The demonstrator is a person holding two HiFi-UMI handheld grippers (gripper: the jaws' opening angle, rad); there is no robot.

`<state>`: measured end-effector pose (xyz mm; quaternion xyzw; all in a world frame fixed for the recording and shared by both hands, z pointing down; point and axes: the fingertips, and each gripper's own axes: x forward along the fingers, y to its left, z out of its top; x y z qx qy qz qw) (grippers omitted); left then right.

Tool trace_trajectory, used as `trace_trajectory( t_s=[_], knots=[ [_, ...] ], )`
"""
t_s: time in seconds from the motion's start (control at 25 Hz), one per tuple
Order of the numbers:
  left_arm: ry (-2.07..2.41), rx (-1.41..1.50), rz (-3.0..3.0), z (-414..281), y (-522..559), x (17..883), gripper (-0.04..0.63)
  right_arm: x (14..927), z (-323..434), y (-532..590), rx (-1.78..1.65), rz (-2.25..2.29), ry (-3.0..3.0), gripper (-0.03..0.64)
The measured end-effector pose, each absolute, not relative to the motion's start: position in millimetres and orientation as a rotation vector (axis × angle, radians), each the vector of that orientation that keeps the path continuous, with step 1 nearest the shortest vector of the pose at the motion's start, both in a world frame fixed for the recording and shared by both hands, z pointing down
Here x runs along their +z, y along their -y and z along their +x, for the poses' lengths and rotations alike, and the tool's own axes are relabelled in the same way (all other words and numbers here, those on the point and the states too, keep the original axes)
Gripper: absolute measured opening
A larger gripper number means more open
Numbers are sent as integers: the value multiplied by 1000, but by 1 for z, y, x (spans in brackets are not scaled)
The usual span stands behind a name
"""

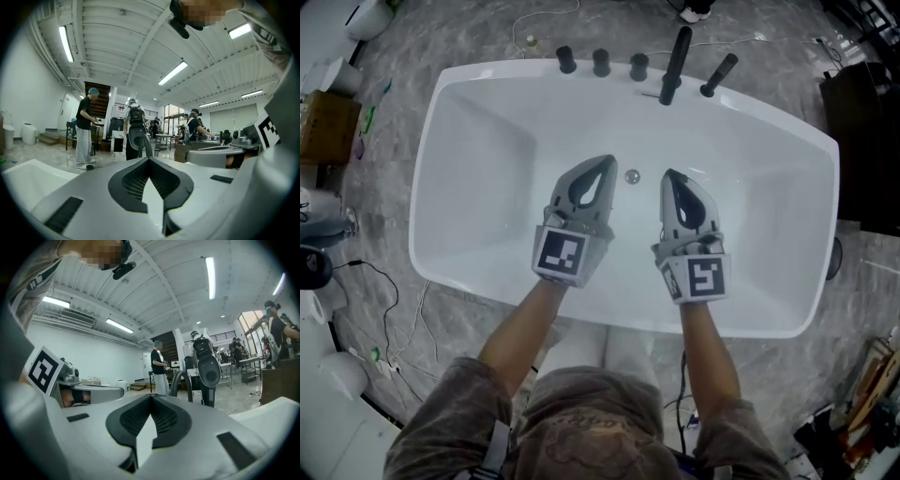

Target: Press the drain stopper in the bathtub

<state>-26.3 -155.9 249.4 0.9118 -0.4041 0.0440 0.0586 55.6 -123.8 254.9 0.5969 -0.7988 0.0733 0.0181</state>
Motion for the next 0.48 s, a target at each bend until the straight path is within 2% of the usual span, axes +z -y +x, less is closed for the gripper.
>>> trace_trajectory(
  t_s=[0.48],
  knots=[
    [1216, 140, 2767, -16, 176, 343, 1, 352, 59, 144, 265, 1881, 2456, 3]
  ],
)
